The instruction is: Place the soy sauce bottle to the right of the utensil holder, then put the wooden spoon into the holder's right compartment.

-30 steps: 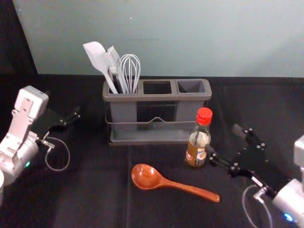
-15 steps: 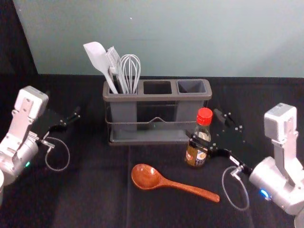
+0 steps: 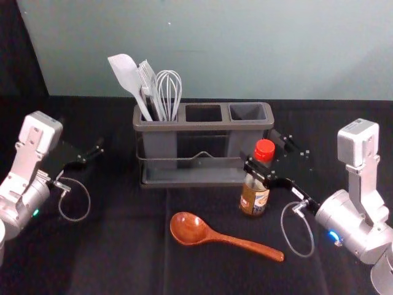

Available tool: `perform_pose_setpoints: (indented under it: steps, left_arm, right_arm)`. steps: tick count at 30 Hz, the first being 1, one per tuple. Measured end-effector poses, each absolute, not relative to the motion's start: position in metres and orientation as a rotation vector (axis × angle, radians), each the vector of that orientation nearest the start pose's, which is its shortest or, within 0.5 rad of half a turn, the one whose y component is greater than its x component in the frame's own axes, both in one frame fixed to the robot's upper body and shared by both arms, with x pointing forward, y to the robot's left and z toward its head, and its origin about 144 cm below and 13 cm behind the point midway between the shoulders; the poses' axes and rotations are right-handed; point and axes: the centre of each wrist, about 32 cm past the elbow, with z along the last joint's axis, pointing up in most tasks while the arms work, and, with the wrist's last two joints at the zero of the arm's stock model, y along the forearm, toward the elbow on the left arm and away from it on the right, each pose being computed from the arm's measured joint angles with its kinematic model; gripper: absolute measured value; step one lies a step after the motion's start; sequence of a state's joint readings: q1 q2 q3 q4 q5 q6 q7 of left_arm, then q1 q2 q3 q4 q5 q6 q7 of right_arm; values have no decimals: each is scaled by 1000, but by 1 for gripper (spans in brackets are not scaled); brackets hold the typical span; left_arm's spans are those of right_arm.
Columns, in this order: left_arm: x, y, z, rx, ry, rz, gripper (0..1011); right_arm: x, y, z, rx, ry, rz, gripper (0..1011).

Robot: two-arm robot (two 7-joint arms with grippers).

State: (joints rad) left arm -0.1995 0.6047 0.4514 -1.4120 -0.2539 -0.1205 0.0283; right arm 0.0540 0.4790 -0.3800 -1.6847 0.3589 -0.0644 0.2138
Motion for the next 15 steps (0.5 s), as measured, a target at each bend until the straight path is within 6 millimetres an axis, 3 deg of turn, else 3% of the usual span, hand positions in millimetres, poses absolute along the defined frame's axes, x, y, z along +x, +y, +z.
perform_pose_setpoints:
  steps: [15]
  left_arm:
    - [489,310,1140,304,-285,1248,1005]
  right_arm:
    - [443,-241,1171,-30,-107,-939,382]
